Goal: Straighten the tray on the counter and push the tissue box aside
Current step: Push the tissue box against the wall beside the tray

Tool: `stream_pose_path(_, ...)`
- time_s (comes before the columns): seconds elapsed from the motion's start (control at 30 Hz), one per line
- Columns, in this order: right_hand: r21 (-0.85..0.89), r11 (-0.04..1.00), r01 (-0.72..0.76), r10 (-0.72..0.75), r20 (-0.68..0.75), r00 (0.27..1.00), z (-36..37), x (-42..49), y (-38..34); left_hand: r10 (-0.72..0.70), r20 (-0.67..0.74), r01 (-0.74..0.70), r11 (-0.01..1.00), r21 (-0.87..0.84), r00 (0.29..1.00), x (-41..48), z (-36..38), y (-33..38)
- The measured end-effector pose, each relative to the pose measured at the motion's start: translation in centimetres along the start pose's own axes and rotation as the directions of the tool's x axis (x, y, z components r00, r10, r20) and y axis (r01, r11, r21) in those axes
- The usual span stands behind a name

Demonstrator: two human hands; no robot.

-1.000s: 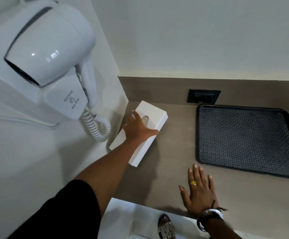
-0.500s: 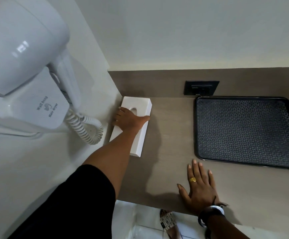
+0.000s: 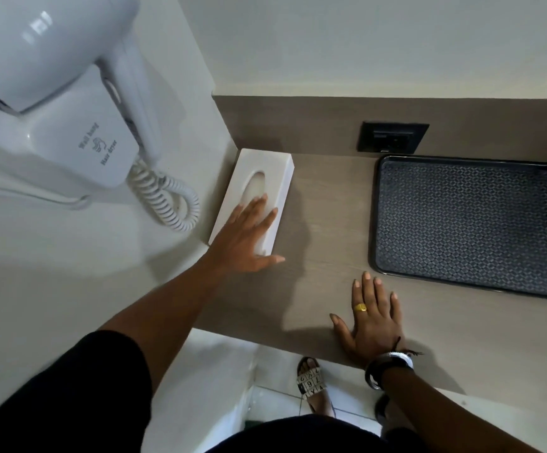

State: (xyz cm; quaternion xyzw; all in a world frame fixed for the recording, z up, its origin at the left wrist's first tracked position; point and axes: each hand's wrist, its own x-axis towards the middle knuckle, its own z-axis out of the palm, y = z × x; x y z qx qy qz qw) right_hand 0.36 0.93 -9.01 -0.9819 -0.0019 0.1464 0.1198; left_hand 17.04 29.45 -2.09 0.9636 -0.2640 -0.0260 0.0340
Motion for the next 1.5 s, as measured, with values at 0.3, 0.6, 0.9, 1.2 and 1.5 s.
stream_pose_path(0.3, -0.007, 1.000, 0.003, -0.004, -0.059, 0.998, 0.1, -0.2, -0.1, -0.098, 0.015, 0.098, 0.995, 0.037, 0.995, -0.6, 1.8, 0.4)
stream_pose_path(0.6, -0.013, 1.000, -0.003, 0.003, -0.006, 1.000, -0.6, -0.2, -0.5, -0.178, -0.004, 0.178, 0.984, -0.008, 0.984, 1.4, 1.7, -0.7)
stream_pose_path(0.9, -0.033, 0.999, 0.003, -0.003, 0.005, 1.000, -0.4, -0.2, -0.2, -0.146, 0.004, 0.146, 0.989, 0.025, 0.989, 2.4, 1.5, -2.7)
stream_pose_path(1.2, -0.043, 0.999, 0.004, -0.006, -0.041, 0.999, 0.2, -0.2, 0.0, -0.135, 0.009, 0.135, 0.990, 0.035, 0.991, 2.3, 1.2, -2.9)
stream_pose_path(1.5, -0.049, 0.999, 0.021, -0.025, -0.080, 0.996, -0.4, -0.7, -0.3, -0.316, -0.028, 0.317, 0.945, 0.082, 0.948, 1.9, 0.6, -0.2)
